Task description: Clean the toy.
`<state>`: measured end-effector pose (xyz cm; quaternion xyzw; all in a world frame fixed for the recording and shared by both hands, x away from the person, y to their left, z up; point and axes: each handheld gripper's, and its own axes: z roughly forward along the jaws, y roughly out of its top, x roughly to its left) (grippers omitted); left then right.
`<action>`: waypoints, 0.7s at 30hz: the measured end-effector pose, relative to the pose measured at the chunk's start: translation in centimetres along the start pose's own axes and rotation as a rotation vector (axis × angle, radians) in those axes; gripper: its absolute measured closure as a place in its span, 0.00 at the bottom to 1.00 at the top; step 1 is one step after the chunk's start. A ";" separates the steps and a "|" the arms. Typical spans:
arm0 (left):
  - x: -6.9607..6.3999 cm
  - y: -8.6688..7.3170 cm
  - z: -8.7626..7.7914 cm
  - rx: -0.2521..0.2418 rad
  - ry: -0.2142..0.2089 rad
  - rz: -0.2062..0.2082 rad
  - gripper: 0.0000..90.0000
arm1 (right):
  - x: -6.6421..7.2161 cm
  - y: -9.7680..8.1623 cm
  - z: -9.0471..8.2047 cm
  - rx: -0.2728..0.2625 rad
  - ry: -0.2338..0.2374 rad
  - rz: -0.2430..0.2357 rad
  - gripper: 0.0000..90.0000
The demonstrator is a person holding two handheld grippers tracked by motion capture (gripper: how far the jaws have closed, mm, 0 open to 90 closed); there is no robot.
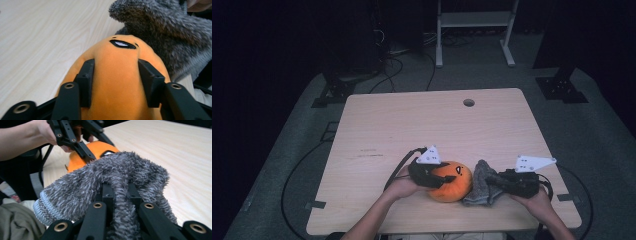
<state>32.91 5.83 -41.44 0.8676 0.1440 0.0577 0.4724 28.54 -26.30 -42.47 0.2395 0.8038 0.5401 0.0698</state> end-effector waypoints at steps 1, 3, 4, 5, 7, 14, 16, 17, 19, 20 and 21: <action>0.0 0.0 -0.2 -0.013 0.007 -0.005 0.60 | -0.1 0.0 -0.5 -0.007 -0.015 0.000 0.90; 0.2 0.0 -0.5 -0.025 0.038 -0.009 0.60 | -0.3 0.2 -1.5 -0.012 -0.056 -0.007 0.90; 0.3 0.1 -0.7 -0.029 0.049 -0.015 0.60 | -0.5 0.2 -2.0 -0.008 -0.084 -0.012 0.90; 0.4 0.0 -0.9 -0.037 0.055 -0.024 0.60 | -0.6 0.3 -2.5 -0.003 -0.111 -0.017 0.90; 0.6 0.0 -1.2 -0.048 0.069 -0.027 0.60 | -1.1 0.4 -3.5 -0.005 -0.147 -0.009 0.90; 1.5 0.4 -1.7 -0.072 0.111 -0.038 0.58 | -3.8 -0.5 -3.5 0.130 -0.255 0.039 0.80; 1.8 0.5 -1.7 -0.074 0.124 -0.030 0.58 | -4.3 -0.6 -3.1 0.140 -0.265 0.052 0.75; 1.9 0.6 -1.7 -0.070 0.131 -0.026 0.58 | -4.7 -0.6 -2.8 0.140 -0.265 0.071 0.71; 2.2 0.7 -1.6 -0.070 0.141 -0.025 0.58 | -5.3 -0.6 -2.4 0.137 -0.257 0.089 0.66; 2.4 0.7 -1.6 -0.072 0.144 -0.026 0.58 | -5.6 -0.6 -2.2 0.129 -0.248 0.099 0.63; 2.5 0.8 -1.5 -0.071 0.150 -0.029 0.58 | -5.8 -0.5 -2.2 0.121 -0.228 0.109 0.61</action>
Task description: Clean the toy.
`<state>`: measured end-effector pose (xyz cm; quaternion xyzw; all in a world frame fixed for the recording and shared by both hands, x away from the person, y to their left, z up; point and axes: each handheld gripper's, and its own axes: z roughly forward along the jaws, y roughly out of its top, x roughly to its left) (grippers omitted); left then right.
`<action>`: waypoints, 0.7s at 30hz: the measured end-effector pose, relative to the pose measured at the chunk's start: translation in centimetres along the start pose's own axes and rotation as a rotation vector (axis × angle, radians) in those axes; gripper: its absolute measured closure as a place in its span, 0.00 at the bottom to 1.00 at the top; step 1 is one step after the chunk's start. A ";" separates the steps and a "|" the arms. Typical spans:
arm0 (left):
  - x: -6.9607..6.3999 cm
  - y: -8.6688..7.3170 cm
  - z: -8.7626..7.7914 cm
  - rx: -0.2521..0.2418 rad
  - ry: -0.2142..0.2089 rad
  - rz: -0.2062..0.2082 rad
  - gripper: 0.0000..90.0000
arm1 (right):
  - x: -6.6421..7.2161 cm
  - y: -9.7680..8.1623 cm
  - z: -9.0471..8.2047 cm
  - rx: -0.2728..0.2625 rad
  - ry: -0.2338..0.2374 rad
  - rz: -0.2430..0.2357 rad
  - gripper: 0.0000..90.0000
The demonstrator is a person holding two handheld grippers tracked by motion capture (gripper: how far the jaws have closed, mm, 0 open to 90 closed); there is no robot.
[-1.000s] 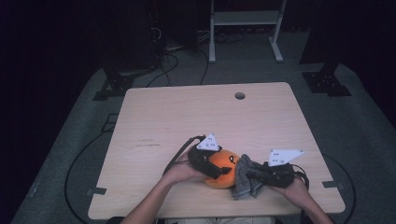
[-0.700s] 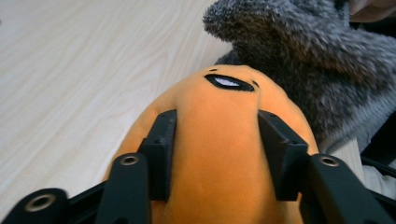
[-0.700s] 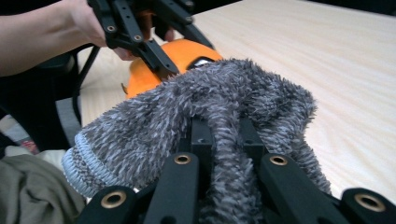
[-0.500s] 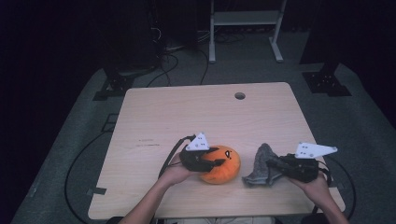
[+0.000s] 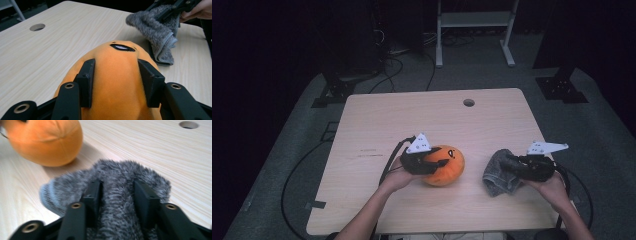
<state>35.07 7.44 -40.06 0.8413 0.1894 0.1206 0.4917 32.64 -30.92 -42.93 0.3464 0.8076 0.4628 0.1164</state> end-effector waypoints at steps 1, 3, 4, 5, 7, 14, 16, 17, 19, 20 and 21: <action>0.1 0.0 0.1 0.004 0.003 0.001 0.58 | -0.1 0.0 0.1 -0.006 0.004 0.003 0.58; 0.4 0.0 0.2 0.010 0.010 0.001 0.58 | -0.3 0.1 0.1 -0.020 0.007 0.012 0.56; 0.5 0.0 0.3 0.010 0.012 0.001 0.58 | -0.4 0.0 0.1 -0.024 0.008 0.013 0.56; 0.6 0.0 0.4 0.007 0.016 0.000 0.58 | -0.5 0.0 0.1 -0.034 0.007 0.015 0.56; 0.8 0.2 0.5 0.011 0.024 0.006 0.58 | -0.6 -0.1 0.0 -0.046 0.009 0.025 0.56; 1.9 0.9 1.0 0.016 0.095 0.021 0.58 | -0.2 -0.1 0.0 -0.064 0.004 0.010 0.54; 2.5 1.1 1.2 0.018 0.114 0.016 0.58 | -0.1 0.1 -0.1 -0.074 0.005 0.011 0.54; 2.6 1.1 1.3 0.018 0.119 0.014 0.57 | 0.0 0.2 -0.1 -0.080 0.005 0.006 0.54; 3.0 1.2 1.5 0.019 0.132 0.019 0.57 | 0.1 0.4 -0.2 -0.088 0.007 -0.001 0.54; 3.2 1.3 1.6 0.021 0.138 0.021 0.57 | 0.2 0.5 -0.3 -0.091 0.006 -0.005 0.54; 3.3 1.3 1.7 0.023 0.140 0.016 0.57 | 0.3 0.7 -0.4 -0.097 0.002 -0.012 0.54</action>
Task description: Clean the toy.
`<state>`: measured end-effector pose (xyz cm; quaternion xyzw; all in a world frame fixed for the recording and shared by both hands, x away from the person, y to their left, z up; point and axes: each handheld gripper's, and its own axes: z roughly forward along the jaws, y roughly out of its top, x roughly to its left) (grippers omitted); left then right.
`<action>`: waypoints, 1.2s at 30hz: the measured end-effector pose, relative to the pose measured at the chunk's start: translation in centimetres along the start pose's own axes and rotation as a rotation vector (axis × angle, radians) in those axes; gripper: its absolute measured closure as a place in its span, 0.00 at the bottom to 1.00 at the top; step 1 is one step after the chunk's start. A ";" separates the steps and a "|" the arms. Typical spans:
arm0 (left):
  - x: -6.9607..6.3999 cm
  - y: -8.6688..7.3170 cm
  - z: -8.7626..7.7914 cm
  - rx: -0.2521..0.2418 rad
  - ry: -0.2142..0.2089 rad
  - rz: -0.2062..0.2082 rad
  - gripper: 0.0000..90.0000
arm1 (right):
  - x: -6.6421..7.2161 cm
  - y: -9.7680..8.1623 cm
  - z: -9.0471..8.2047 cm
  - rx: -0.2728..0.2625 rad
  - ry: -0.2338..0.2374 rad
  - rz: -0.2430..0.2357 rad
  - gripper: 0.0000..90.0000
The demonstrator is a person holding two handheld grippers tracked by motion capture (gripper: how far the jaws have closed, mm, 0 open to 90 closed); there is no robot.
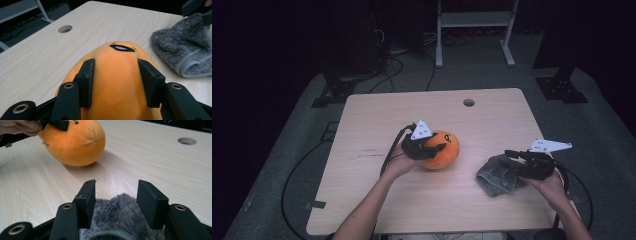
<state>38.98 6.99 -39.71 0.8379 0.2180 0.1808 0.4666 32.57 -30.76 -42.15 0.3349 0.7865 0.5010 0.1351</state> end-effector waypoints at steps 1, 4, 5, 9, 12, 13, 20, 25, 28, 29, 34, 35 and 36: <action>0.1 0.0 0.2 0.001 0.002 -0.005 0.57 | 0.1 0.1 -0.1 -0.008 0.000 -0.001 0.54; 0.3 -0.3 0.6 0.021 -0.003 -0.008 0.55 | 0.0 0.3 -0.1 -0.007 0.003 -0.002 0.53; 0.2 -0.5 0.8 0.026 -0.008 -0.015 0.54 | 0.1 0.3 -0.1 -0.005 0.005 0.000 0.53; 0.3 -1.0 0.9 0.031 -0.035 -0.039 0.46 | 0.2 0.2 -0.1 -0.006 0.005 -0.001 0.53; 0.3 -0.9 0.6 0.025 -0.035 -0.056 0.37 | 0.3 0.1 -0.3 -0.013 0.007 0.001 0.51; 0.3 -0.9 0.4 0.018 -0.035 -0.062 0.35 | 0.4 0.0 -0.3 -0.016 0.009 0.002 0.51; 0.3 -0.7 -0.9 0.007 -0.021 -0.066 0.24 | 0.9 -0.2 -0.3 -0.022 0.011 0.001 0.50; 0.3 -1.0 -2.0 -0.002 -0.009 -0.072 0.22 | 1.2 -0.1 -0.2 -0.021 0.020 -0.005 0.49; 0.5 -1.3 -2.6 -0.003 -0.004 -0.080 0.21 | 1.3 0.0 -0.1 -0.020 0.019 -0.008 0.49; 0.5 -1.4 -2.8 -0.005 -0.002 -0.080 0.21 | 1.3 0.0 0.0 -0.021 0.021 -0.006 0.49; 0.4 -1.8 -3.7 -0.017 0.005 -0.089 0.19 | 1.5 0.1 0.2 -0.015 0.021 -0.011 0.49; 0.4 -1.8 -3.8 -0.019 0.008 -0.092 0.19 | 1.5 0.2 0.3 -0.014 0.023 -0.013 0.49; 0.4 -1.8 -4.0 -0.020 0.011 -0.090 0.19 | 1.6 0.2 0.3 -0.014 0.024 -0.013 0.49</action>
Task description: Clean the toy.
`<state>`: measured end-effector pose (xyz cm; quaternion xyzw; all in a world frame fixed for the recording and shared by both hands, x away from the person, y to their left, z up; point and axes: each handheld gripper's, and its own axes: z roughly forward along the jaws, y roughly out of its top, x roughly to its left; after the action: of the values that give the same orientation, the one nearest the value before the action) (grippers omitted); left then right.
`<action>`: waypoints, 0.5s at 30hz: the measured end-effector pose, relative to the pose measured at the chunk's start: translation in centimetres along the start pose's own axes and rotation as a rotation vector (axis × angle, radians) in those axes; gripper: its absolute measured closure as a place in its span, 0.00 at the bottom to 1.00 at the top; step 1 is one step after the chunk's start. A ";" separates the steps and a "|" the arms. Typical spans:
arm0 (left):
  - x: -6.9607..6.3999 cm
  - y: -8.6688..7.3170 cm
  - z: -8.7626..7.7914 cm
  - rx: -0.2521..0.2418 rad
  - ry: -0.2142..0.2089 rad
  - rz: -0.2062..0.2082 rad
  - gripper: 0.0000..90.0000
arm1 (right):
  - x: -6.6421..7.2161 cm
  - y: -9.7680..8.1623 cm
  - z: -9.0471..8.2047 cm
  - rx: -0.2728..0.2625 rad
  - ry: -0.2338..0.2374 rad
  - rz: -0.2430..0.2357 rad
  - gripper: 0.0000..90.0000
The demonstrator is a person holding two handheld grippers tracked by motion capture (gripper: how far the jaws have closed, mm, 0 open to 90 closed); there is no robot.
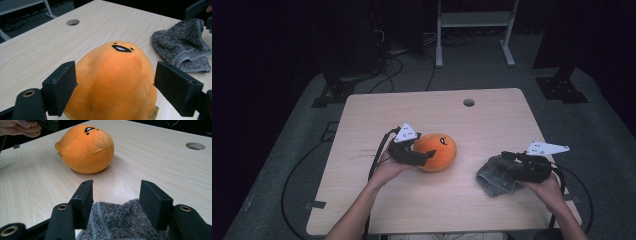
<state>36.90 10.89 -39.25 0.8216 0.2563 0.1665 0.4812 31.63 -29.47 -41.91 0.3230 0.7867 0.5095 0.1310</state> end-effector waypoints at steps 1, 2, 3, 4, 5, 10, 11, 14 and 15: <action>0.0 0.0 -0.2 -0.001 0.003 0.004 0.19 | 0.0 0.0 0.0 0.000 0.000 -0.001 0.49; 0.0 -0.1 -0.4 0.001 0.005 0.004 0.19 | 0.1 0.1 0.0 -0.001 0.001 0.001 0.48; 0.1 -0.2 -0.5 -0.001 0.004 0.001 0.19 | 0.1 0.1 0.0 -0.002 0.001 0.003 0.48; 0.1 -0.2 -0.7 -0.002 0.006 -0.001 0.19 | 0.1 0.1 0.0 -0.002 0.001 0.004 0.48; 0.1 -0.3 -0.8 0.001 0.009 -0.001 0.19 | 0.1 0.1 0.0 -0.003 0.001 0.004 0.48; 0.2 -0.7 -1.6 0.000 0.018 -0.003 0.18 | 0.1 0.0 -0.1 -0.008 -0.003 0.009 0.47; 0.2 -0.8 -1.7 -0.001 0.020 -0.009 0.18 | 0.1 0.0 -0.1 -0.008 -0.003 0.010 0.47; 0.2 -1.1 -2.2 0.000 0.026 -0.013 0.17 | 0.1 0.0 -0.1 -0.007 -0.005 0.007 0.47; 0.2 -1.2 -2.3 -0.001 0.028 -0.015 0.17 | 0.1 0.0 -0.1 -0.007 -0.004 0.008 0.47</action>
<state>35.56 13.10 -39.18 0.8170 0.2694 0.1744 0.4790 31.48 -29.49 -41.84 0.3268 0.7834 0.5120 0.1315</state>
